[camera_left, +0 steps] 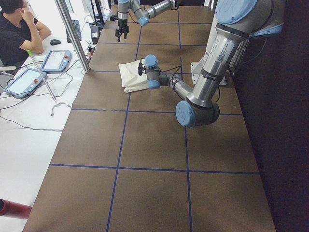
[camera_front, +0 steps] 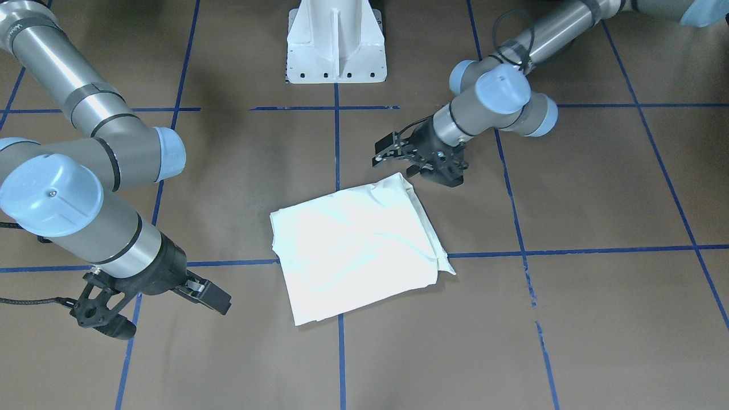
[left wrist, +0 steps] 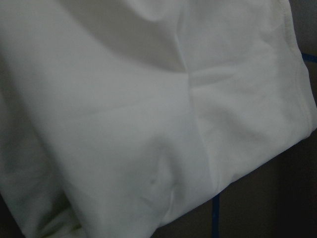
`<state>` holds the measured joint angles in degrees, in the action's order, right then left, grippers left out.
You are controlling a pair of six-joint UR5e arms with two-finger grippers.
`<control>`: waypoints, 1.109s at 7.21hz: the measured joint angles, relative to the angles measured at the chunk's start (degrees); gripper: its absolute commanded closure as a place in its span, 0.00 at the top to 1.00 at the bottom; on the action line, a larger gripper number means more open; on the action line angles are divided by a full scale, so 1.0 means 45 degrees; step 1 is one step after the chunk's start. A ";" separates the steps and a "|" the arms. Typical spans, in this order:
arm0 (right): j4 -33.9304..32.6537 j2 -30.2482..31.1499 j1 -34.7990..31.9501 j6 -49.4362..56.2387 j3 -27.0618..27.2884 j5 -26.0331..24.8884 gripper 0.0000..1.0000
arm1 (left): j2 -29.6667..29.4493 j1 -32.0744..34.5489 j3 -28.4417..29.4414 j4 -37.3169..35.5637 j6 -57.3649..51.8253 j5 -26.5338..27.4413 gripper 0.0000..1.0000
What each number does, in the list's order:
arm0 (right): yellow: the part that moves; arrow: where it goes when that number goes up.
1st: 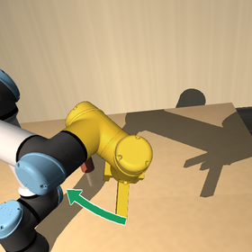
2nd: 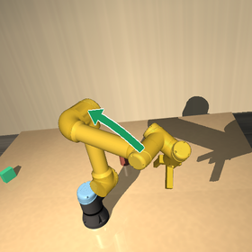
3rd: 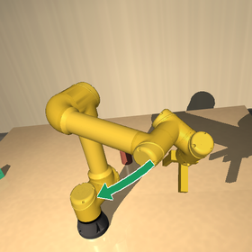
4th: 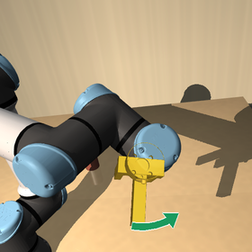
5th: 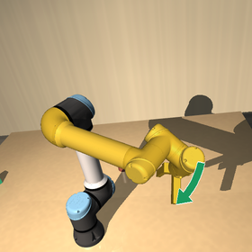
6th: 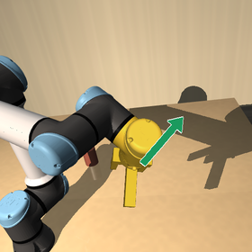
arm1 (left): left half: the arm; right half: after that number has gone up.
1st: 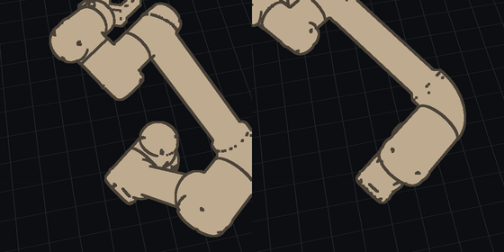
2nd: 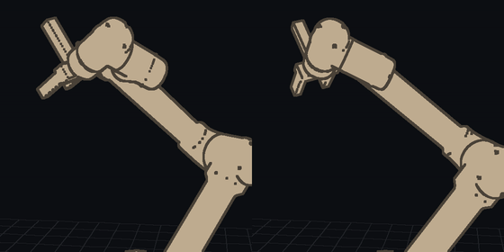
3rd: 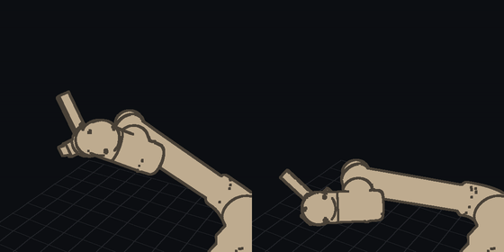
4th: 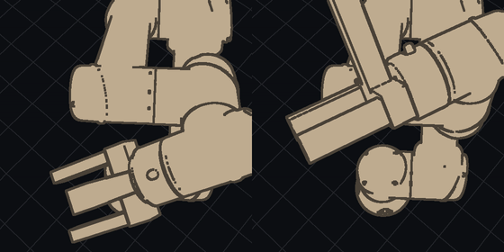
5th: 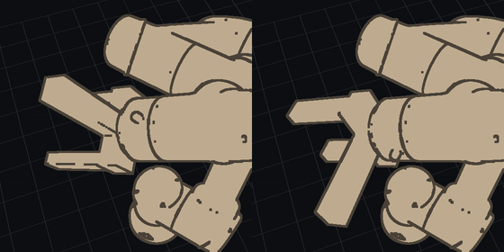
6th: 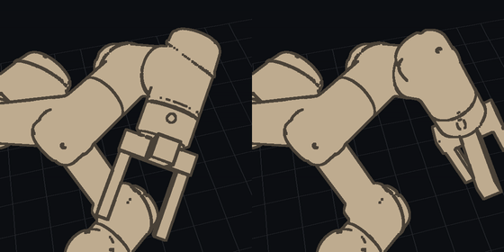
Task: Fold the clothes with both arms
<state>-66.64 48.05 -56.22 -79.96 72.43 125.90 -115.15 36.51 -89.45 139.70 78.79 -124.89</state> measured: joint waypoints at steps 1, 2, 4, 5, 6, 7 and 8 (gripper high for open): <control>-0.0007 0.0575 -0.0227 0.0686 0.0484 0.0005 1.00 | 0.0495 0.0862 -0.0584 -0.0303 -0.0671 -0.0387 1.00; -0.0043 0.1311 -0.0582 0.1742 0.0997 0.0008 1.00 | 0.0911 0.2095 -0.1027 -0.0907 -0.1728 -0.0860 1.00; -0.0514 0.2864 -0.1547 0.5184 0.1750 0.0014 1.00 | 0.1875 0.4743 -0.1289 -0.2238 -0.5460 -0.1087 1.00; -0.1113 0.3575 -0.2270 0.7777 0.1856 0.0023 1.00 | 0.2303 0.6331 -0.1067 -0.3090 -0.8162 -0.0977 1.00; -0.1816 0.4250 -0.3139 1.0556 0.1889 0.0028 1.00 | 0.2582 0.7676 -0.0836 -0.4028 -1.0569 -0.0652 1.00; -0.2574 0.4917 -0.4172 1.3264 0.1889 0.0057 1.00 | 0.2797 0.8695 -0.0727 -0.5116 -1.2467 -0.0154 1.00; -0.3384 0.5526 -0.5267 1.5733 0.1840 0.0385 1.00 | 0.2903 0.9472 -0.0654 -0.6394 -1.4072 0.0267 1.00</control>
<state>-81.87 72.92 -79.92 -9.16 80.71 127.63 -102.09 79.14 -92.40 110.93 15.47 -123.69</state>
